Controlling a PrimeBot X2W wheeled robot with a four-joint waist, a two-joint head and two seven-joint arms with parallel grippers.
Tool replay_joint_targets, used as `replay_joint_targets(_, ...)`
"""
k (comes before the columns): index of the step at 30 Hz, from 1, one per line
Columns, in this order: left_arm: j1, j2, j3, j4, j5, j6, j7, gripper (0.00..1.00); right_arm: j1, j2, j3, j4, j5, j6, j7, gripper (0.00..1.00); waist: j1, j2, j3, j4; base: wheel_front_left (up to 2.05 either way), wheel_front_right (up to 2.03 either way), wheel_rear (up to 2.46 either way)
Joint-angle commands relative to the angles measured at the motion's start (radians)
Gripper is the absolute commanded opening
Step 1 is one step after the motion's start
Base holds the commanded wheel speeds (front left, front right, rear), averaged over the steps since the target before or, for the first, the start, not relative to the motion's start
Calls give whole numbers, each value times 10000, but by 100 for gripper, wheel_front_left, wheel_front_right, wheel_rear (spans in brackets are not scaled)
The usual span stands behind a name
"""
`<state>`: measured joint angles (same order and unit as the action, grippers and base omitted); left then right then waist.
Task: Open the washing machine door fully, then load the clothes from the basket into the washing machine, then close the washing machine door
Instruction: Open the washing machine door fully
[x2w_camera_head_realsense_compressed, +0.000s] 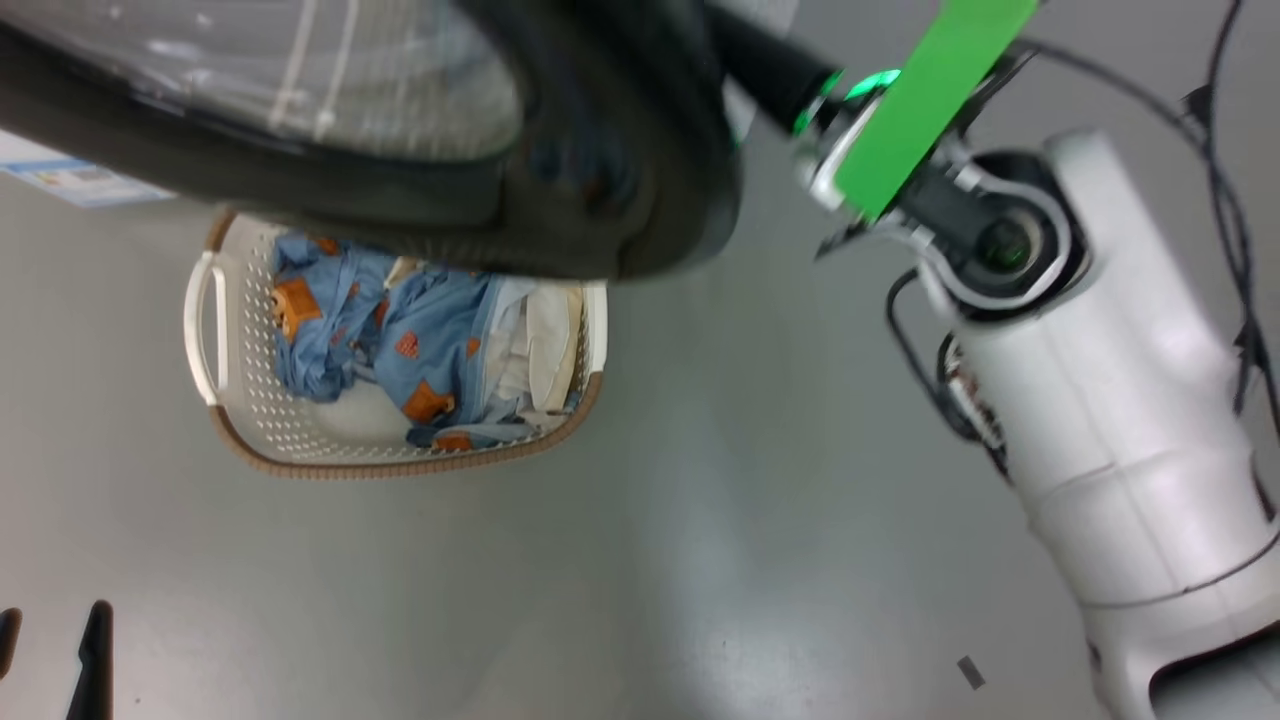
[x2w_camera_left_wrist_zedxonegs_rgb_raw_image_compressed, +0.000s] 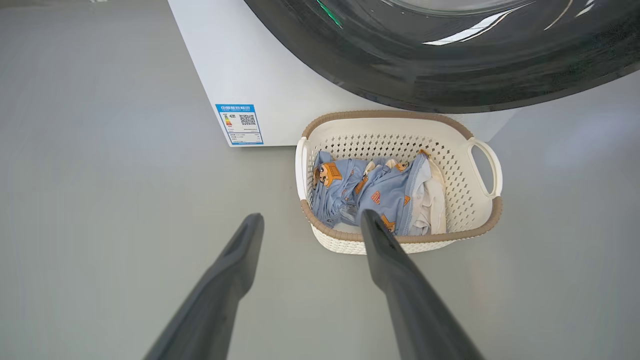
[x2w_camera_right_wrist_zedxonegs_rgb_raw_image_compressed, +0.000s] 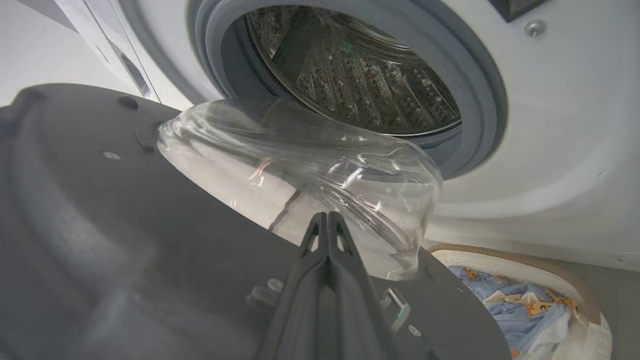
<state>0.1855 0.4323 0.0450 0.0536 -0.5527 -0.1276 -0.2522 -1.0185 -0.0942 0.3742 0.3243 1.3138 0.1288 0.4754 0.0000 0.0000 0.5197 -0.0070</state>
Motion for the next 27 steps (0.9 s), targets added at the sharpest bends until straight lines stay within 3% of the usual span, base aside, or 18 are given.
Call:
replay_joint_targets(1,-300,139,398,-54,94,-31,-95,100,380,434,391,-393,135,19,172,0,0,0,-320,-126,0,0,0)
replay_joint_targets(17,-761,-804,-150,401,383,-31,-95,100,2204,439,2777,-964,1651,19,384,0,0,0,-2051,469,0,0,0)
replay_joint_targets(27,-1262,-1335,-919,598,571,-31,-95,100,2544,439,4175,-834,3019,19,-181,0,0,0,-2876,1169,0,0,0)
